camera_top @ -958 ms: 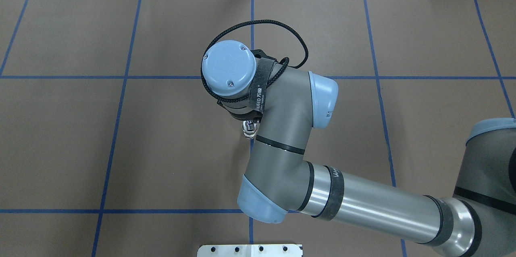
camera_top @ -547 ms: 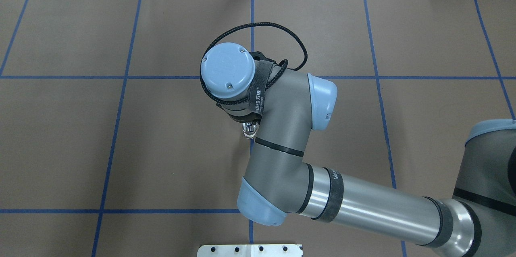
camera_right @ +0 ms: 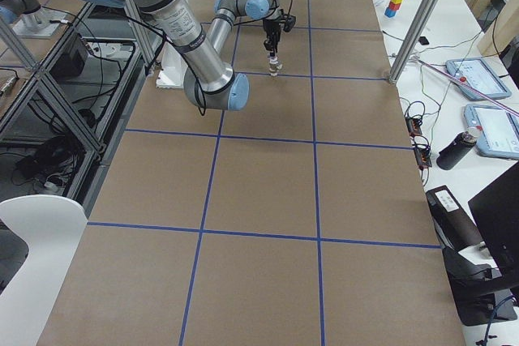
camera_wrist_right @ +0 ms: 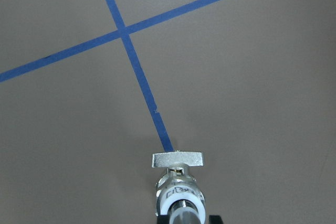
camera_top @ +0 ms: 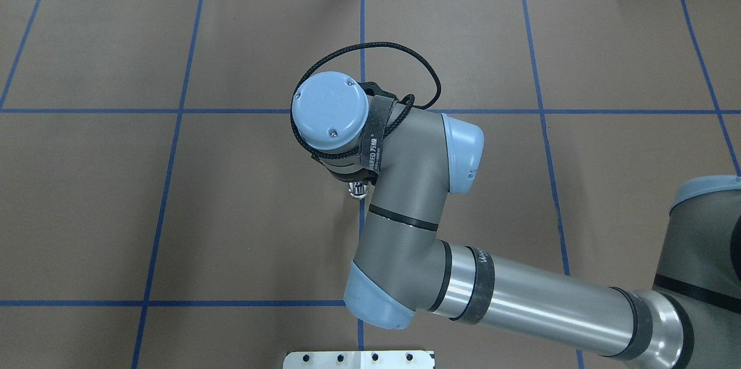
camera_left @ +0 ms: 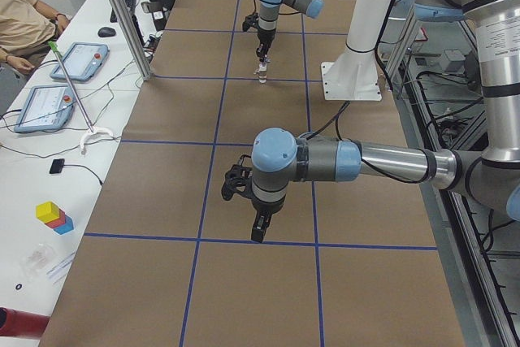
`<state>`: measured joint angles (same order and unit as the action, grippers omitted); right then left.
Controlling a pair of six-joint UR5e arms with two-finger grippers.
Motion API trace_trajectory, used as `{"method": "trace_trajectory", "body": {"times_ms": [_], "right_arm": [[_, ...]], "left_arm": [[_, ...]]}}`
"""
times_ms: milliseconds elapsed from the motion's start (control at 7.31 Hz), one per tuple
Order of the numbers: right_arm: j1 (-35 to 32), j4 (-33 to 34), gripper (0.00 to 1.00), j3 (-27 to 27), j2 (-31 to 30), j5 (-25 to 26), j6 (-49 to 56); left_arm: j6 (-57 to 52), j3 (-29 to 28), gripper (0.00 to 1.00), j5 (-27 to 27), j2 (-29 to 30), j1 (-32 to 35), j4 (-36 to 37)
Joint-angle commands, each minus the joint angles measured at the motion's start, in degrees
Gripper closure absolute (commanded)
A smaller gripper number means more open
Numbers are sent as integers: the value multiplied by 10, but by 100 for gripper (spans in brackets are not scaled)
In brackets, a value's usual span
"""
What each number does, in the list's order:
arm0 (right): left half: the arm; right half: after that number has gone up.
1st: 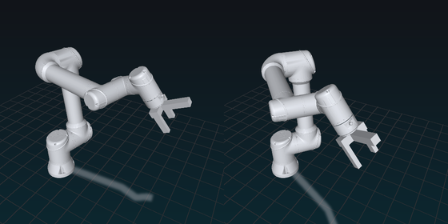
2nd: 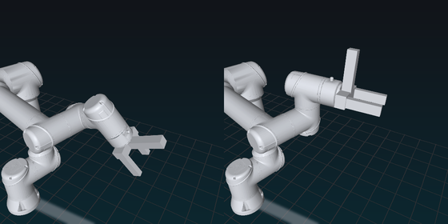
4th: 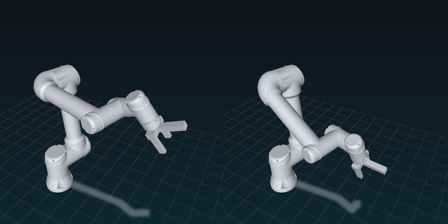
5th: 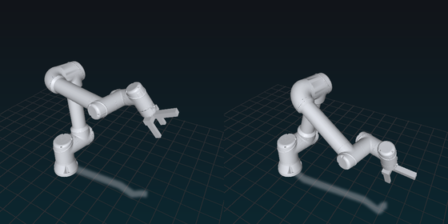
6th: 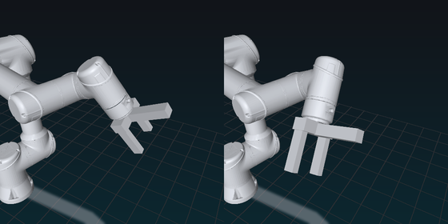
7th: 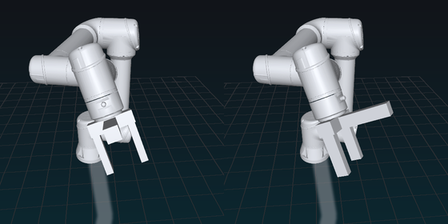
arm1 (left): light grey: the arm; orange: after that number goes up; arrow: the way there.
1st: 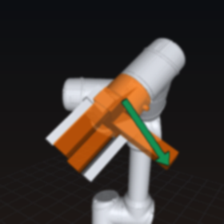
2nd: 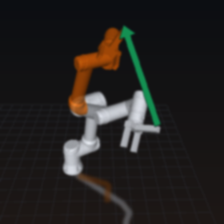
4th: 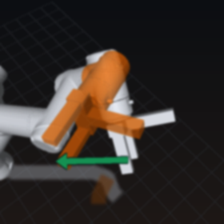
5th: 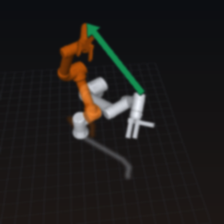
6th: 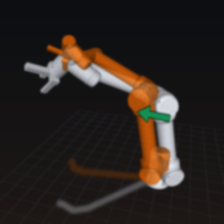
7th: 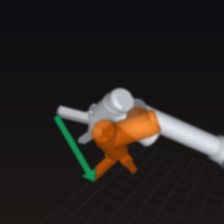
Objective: Assemble PPR valve and pipe with both arms
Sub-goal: 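Lower and press the chrome fitting onto the valve top with the right gripper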
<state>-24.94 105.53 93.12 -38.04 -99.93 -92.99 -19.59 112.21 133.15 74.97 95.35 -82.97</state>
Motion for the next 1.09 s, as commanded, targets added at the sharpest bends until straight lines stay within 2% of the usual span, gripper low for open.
{"method": "trace_trajectory", "body": {"times_ms": [0,958], "right_arm": [[1,-2,100,-1,-1,0,0],[0,-19,100,-7,-5,5,6]], "left_arm": [[-1,0,0,0,0,0,0],[0,1,0,0,1,-1,0]]}}
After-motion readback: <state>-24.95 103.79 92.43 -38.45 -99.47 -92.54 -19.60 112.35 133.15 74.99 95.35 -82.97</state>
